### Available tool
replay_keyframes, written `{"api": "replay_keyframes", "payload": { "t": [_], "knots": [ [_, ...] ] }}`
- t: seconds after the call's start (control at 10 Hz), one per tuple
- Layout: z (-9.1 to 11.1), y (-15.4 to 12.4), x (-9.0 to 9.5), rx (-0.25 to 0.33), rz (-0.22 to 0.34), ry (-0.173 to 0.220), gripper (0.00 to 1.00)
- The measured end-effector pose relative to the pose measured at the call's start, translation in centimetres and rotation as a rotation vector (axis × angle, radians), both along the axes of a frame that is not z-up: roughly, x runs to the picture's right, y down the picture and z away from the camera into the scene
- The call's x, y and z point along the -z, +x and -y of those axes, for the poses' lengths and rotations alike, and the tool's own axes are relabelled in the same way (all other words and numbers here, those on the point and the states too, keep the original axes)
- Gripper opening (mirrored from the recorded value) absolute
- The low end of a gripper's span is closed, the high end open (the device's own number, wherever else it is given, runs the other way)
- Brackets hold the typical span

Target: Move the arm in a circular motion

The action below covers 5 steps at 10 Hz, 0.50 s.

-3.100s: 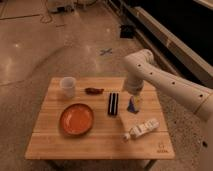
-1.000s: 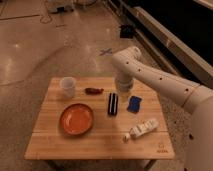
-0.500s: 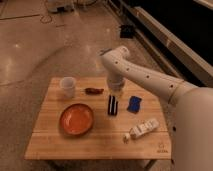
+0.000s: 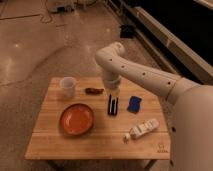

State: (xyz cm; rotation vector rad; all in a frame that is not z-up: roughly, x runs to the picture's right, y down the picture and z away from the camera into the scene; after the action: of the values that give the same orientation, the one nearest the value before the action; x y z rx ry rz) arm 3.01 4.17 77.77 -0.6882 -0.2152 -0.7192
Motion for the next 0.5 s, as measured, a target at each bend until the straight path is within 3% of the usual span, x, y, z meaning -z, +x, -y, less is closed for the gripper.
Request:
{"api": "replay_keyframes", "payload": {
  "t": [0.2,0.5],
  "knots": [
    [0.2,-0.1,0.1,0.017,0.008,0.013,0.44],
    [0.6,-0.4,2.2,0.040,0.008,0.017,0.44]
  ]
}}
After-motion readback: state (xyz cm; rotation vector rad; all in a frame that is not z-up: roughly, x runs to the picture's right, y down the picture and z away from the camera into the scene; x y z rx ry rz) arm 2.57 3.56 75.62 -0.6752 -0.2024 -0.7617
